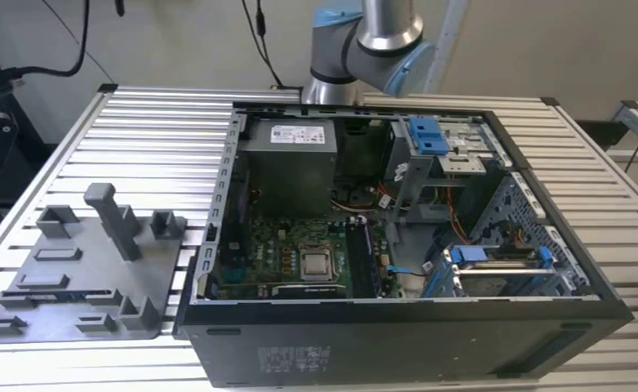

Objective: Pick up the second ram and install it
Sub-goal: 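Pick up the second ram and move it above second insertion slot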

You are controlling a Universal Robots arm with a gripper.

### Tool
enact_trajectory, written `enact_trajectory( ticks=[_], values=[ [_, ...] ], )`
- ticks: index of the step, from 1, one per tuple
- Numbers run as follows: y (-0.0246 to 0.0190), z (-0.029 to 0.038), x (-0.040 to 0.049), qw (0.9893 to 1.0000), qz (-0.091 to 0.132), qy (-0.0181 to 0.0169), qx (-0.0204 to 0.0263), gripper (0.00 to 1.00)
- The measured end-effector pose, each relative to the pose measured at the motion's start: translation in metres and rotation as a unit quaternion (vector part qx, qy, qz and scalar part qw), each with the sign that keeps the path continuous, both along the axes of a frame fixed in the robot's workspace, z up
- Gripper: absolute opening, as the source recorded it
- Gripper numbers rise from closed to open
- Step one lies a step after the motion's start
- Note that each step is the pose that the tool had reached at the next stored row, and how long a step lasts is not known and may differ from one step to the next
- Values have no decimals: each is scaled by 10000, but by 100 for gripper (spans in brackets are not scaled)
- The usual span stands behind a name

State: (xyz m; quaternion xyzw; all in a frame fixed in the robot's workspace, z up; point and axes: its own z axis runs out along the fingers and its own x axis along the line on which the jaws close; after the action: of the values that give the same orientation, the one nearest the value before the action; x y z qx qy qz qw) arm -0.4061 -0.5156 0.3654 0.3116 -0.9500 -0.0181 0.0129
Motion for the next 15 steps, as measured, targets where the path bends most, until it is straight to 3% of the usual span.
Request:
enact_trajectory(
  ticks=[7,12,15],
  values=[
    [0,0,0,9998,215,-7,0,11],
    [0,0,0,9982,601,-6,0,11],
    [0,0,0,9965,840,-7,-2,11]
  ],
)
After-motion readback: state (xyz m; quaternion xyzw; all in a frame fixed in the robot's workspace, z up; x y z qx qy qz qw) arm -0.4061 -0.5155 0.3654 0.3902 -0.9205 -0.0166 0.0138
